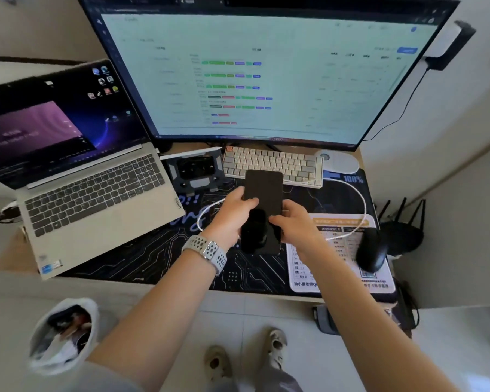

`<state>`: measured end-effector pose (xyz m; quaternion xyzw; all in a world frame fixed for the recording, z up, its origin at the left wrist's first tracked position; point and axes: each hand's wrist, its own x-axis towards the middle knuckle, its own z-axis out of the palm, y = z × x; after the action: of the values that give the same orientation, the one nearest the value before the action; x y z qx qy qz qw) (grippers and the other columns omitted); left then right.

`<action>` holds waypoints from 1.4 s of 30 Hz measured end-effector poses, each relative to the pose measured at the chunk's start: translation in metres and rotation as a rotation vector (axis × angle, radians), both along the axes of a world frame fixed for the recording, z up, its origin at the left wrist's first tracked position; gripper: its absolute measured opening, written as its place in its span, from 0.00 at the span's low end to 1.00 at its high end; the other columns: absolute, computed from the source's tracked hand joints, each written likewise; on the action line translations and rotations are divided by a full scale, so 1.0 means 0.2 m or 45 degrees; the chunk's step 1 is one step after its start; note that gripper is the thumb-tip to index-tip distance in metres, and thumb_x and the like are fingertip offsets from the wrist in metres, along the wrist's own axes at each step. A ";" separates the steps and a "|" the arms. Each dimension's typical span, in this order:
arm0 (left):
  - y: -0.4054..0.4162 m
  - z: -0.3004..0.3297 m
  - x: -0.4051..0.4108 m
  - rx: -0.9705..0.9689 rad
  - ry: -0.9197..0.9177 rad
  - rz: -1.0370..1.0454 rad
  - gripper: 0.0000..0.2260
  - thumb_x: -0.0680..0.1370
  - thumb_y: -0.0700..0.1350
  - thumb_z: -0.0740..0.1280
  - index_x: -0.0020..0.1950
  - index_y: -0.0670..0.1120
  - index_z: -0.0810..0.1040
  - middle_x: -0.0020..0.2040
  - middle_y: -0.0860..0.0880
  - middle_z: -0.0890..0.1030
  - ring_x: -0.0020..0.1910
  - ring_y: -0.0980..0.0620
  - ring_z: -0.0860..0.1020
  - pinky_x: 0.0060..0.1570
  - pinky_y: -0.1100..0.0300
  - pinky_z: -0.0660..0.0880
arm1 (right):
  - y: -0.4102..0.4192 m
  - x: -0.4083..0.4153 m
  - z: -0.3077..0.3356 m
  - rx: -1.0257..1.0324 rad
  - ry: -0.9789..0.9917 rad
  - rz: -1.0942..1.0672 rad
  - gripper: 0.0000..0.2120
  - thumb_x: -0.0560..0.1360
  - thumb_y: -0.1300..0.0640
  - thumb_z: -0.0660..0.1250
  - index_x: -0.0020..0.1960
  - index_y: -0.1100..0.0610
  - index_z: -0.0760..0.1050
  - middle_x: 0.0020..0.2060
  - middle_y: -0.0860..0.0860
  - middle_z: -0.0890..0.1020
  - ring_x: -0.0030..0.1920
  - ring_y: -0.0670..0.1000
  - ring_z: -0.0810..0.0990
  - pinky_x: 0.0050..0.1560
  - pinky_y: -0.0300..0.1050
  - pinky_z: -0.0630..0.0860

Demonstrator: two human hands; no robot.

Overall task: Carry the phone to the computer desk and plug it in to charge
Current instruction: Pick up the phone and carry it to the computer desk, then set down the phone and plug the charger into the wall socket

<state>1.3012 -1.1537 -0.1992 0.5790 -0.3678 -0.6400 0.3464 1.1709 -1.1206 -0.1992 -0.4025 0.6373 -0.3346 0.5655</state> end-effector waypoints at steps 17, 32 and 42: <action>0.15 -0.53 -0.06 0.307 -0.450 -0.196 0.11 0.78 0.42 0.59 0.57 0.42 0.76 0.56 0.40 0.80 0.55 0.39 0.79 0.54 0.41 0.78 | 0.16 -0.04 -0.60 0.226 0.503 0.081 0.08 0.74 0.64 0.66 0.53 0.59 0.78 0.44 0.55 0.84 0.44 0.54 0.81 0.39 0.44 0.75; 0.11 -0.59 -0.02 -0.034 -0.785 -0.497 0.04 0.76 0.41 0.60 0.43 0.48 0.73 0.41 0.40 0.81 0.40 0.45 0.77 0.40 0.57 0.70 | 0.08 -0.02 -0.67 0.237 1.127 0.350 0.13 0.75 0.51 0.67 0.47 0.60 0.71 0.45 0.58 0.80 0.40 0.56 0.74 0.38 0.45 0.68; -0.10 -0.46 0.17 -0.330 -0.981 -0.246 0.07 0.78 0.40 0.63 0.43 0.41 0.78 0.30 0.45 0.82 0.27 0.55 0.81 0.32 0.61 0.80 | 0.05 -0.02 -0.64 0.239 1.237 0.478 0.15 0.76 0.48 0.66 0.54 0.59 0.72 0.47 0.57 0.82 0.49 0.59 0.81 0.39 0.48 0.72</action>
<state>1.3344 -1.1727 -0.2911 0.6904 -0.6008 -0.3544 0.1917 1.1676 -1.1099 -0.3275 -0.5661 0.7701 0.0561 0.2886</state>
